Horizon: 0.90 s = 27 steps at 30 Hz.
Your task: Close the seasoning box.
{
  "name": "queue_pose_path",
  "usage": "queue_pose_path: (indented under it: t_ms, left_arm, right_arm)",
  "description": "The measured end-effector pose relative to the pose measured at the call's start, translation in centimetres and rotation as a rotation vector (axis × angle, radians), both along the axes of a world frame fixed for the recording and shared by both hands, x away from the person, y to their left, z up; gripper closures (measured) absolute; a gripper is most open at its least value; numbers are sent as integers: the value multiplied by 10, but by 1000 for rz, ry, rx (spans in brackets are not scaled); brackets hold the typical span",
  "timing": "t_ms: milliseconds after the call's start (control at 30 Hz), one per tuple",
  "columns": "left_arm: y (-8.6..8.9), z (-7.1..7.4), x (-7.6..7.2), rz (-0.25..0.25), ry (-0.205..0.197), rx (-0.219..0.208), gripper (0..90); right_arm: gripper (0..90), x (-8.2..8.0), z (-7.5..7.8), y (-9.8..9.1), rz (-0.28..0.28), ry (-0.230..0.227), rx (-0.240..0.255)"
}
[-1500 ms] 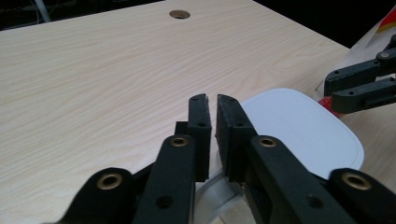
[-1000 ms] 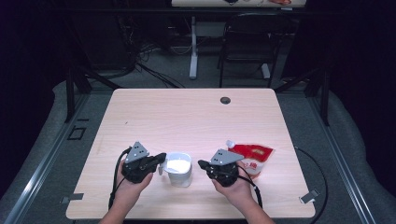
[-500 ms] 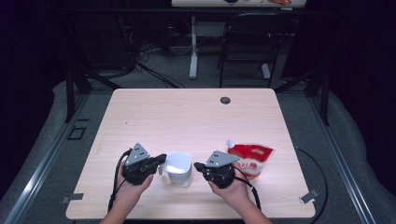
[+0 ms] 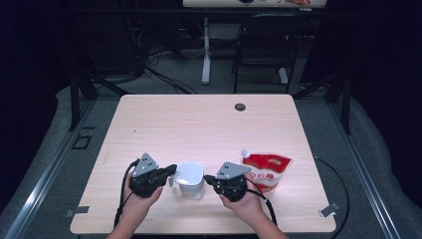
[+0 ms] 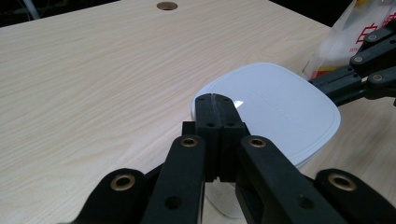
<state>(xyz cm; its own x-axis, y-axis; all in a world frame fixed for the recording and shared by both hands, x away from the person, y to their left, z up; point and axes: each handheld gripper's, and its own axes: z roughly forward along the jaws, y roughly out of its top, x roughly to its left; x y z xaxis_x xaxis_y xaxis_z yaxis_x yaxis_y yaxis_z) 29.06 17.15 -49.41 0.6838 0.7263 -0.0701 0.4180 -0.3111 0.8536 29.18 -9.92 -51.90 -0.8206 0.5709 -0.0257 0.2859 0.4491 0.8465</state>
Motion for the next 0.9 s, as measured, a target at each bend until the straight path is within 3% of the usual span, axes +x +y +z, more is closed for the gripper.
queue_pose_path:
  t_ms: [900]
  left_arm:
    - [-1,-1,-1,1,-4,-10,900]
  right_arm:
    - [900,-1,3,1,3,-3,17]
